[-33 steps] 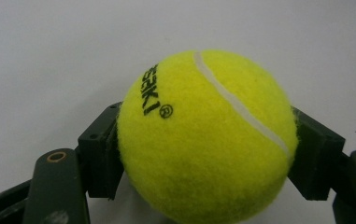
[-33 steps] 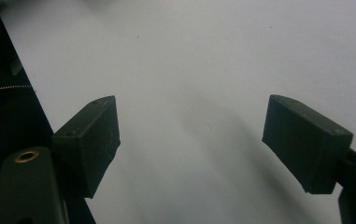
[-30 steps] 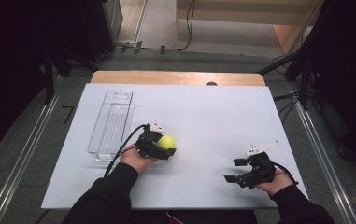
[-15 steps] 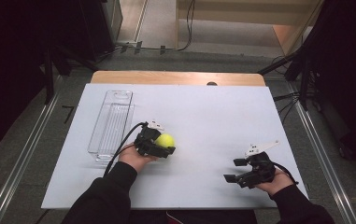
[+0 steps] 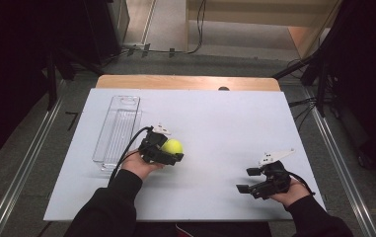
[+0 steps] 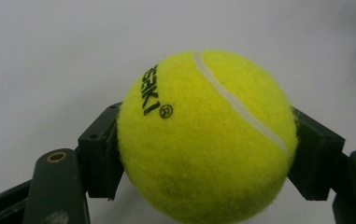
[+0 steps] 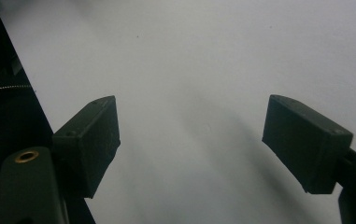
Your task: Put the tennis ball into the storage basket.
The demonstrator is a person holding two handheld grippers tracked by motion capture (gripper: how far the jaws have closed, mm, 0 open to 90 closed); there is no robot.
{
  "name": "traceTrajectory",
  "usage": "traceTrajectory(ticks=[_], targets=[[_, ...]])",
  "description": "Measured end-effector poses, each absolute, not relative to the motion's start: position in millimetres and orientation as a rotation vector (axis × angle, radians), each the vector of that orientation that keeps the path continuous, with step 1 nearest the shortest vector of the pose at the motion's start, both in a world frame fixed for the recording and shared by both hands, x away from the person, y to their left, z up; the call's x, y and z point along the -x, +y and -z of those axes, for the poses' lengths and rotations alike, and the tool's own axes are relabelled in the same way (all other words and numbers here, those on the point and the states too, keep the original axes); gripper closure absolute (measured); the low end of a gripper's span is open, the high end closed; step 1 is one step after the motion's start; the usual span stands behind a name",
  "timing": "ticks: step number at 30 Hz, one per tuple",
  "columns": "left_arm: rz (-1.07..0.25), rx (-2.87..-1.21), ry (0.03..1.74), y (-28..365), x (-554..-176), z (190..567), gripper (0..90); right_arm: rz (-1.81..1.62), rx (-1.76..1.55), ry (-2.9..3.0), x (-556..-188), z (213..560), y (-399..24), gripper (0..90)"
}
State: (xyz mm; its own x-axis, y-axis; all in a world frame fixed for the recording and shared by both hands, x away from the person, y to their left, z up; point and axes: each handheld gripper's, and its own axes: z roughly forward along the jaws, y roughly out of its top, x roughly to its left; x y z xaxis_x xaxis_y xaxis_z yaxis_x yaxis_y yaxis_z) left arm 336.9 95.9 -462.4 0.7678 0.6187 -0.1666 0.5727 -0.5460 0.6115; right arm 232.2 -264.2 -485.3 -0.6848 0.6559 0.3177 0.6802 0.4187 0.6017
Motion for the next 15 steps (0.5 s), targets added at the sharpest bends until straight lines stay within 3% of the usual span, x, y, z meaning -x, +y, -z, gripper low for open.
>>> traceTrajectory(ticks=[15], targets=[[-0.089, -2.274, 0.864, 98, -331, 441, 26.4, 1.137, 1.236, -2.618, -232, 485, -264, 17.0]])
